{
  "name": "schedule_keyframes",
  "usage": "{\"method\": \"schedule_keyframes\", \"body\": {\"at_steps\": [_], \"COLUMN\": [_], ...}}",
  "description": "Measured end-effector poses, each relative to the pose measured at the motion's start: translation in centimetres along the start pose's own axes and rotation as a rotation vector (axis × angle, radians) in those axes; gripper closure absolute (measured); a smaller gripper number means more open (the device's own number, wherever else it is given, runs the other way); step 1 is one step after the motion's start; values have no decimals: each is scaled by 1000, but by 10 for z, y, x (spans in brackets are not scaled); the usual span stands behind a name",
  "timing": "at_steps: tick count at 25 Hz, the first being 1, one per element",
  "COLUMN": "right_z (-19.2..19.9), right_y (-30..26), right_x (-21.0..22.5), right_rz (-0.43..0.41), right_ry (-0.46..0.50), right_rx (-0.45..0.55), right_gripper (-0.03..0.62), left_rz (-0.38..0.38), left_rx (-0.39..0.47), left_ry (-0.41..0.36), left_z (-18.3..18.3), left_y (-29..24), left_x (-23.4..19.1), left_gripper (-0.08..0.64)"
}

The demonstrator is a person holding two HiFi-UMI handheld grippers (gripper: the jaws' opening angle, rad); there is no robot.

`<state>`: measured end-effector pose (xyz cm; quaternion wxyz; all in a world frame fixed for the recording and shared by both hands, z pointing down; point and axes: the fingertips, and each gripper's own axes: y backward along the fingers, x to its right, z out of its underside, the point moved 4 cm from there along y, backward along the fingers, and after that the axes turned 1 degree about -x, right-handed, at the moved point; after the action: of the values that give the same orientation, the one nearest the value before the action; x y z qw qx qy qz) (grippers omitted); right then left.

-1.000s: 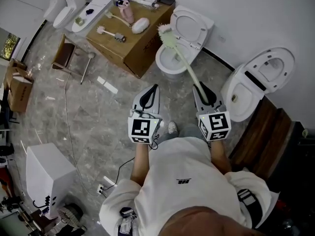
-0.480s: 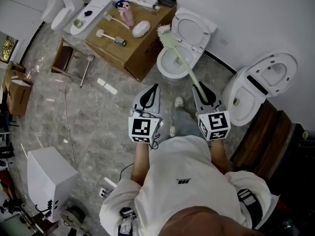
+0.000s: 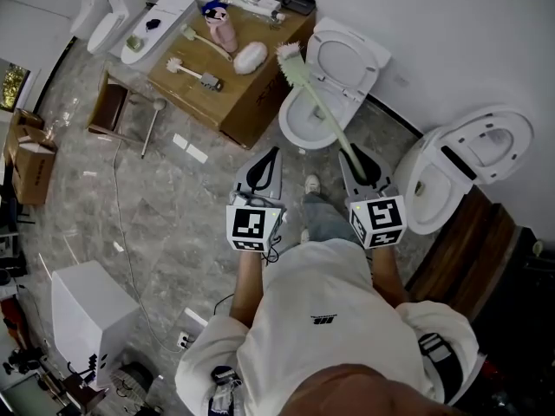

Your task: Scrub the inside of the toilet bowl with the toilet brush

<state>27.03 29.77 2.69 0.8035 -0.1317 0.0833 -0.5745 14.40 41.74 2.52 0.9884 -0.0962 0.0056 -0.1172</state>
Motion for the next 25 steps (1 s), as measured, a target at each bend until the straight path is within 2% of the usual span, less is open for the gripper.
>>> {"method": "schedule_keyframes", "body": {"at_steps": [16, 25], "right_z": [-26, -19], "right_y": [-151, -202], "right_x": [75, 116], "right_rz": [-74, -56], "right_ry": [-9, -38], "right_rx": [-75, -112], "right_gripper": [511, 511], "left_rz": [-32, 15], "left_rx": [-65, -90], "left_ry": [38, 34], "left_z": [-6, 1], "left_y": [-146, -219], "left_x": [-76, -95], "left_gripper": [549, 549]}}
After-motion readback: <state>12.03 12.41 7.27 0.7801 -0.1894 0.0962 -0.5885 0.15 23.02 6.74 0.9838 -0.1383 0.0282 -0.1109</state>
